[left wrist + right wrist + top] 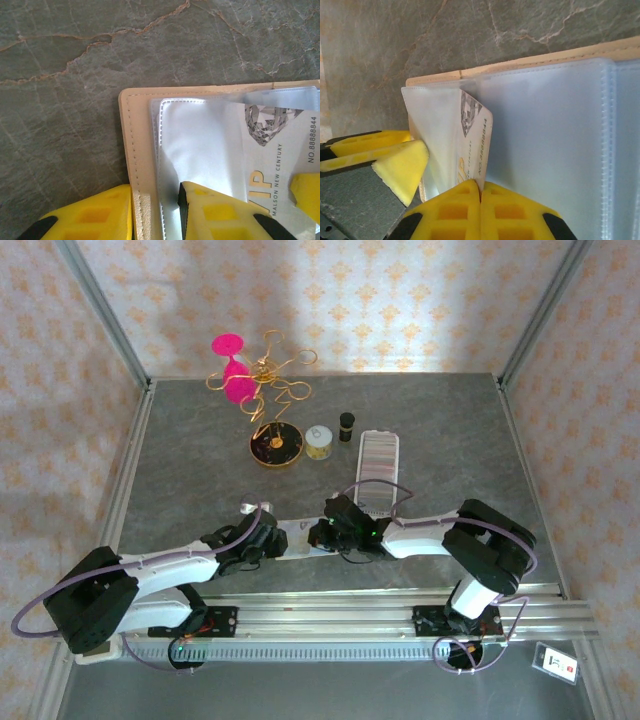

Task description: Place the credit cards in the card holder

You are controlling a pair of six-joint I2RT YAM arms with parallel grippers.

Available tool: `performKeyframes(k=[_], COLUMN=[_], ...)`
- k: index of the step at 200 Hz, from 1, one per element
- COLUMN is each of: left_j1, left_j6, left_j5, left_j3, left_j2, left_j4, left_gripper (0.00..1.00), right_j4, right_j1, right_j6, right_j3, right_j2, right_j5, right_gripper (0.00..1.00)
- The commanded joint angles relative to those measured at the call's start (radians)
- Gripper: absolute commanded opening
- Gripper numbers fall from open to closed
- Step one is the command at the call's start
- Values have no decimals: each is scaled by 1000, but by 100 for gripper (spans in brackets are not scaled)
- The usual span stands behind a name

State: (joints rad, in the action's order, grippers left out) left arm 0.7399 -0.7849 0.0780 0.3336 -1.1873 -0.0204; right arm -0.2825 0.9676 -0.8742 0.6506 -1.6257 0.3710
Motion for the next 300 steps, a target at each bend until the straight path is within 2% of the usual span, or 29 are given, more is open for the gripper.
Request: performKeyframes(k=[1,99,247,295,300], left_j1=[11,11,11,10,12], left_j6=[-7,-7,6,3,3], left_j5=[68,74,77,78,79], left_j3=[-29,-36,-25,-31,-31], left_j2=[-15,-18,-37,-34,-35], left_j4=[-9,-16,-12,-18,-18], left_gripper=[27,26,24,24,24], right_j4=[70,98,103,107,112], right_j1=[9,-9,-40,-40,-40], right_j6=[29,41,108,109,109], right_j3=[-3,-11,28,52,54], right_j2=[19,24,0,-22,-22], right_j5=[28,-1,125,101,90], right_gripper=[0,0,0,0,5])
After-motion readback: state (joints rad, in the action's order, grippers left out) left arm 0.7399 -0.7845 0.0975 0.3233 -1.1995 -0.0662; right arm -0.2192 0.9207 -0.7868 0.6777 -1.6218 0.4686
